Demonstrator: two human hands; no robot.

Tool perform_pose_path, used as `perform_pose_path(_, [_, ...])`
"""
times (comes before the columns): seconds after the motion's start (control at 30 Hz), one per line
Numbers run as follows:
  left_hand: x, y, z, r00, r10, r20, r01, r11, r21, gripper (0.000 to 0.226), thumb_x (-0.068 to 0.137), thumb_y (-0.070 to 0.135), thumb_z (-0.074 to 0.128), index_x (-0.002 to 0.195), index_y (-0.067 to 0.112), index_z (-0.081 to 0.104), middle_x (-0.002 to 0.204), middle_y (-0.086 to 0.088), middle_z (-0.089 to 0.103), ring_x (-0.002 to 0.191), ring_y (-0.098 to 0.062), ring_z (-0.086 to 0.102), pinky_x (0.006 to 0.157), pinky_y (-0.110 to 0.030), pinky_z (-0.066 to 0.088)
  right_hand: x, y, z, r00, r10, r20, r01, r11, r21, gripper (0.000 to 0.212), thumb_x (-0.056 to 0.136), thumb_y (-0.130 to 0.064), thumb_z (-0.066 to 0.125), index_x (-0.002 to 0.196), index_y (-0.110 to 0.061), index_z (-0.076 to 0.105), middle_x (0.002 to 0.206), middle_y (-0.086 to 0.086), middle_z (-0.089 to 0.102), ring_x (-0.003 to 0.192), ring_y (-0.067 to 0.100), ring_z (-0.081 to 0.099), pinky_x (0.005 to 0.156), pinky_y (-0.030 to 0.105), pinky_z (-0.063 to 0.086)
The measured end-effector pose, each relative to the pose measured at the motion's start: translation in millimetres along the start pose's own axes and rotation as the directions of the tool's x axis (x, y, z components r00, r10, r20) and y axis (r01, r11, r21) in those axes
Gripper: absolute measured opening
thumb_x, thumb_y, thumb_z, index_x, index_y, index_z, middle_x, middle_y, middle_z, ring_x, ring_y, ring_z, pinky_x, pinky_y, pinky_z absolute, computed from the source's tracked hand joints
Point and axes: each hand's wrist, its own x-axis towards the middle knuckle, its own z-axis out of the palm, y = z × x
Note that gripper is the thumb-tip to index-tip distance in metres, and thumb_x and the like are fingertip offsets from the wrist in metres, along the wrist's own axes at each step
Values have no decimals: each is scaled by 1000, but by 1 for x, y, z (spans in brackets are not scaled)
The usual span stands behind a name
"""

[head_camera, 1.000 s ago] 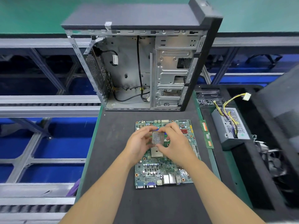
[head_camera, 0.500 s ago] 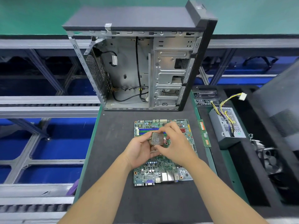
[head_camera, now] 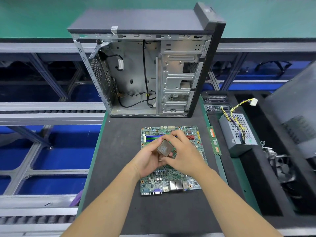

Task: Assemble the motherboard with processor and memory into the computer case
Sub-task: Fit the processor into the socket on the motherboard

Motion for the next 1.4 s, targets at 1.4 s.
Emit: perform_pose_path(1.4, [0,-13,-2,992,-83,95,92,992,-91,75,94,74,31,133,17,61,112,-11,64,99,-22,62,93,-43,50,-8,-7,4,993,-4,-116,-5,997,-73,43,80,-24,82,120,-13,69,112,-6,53,106,15,50,86,35,51])
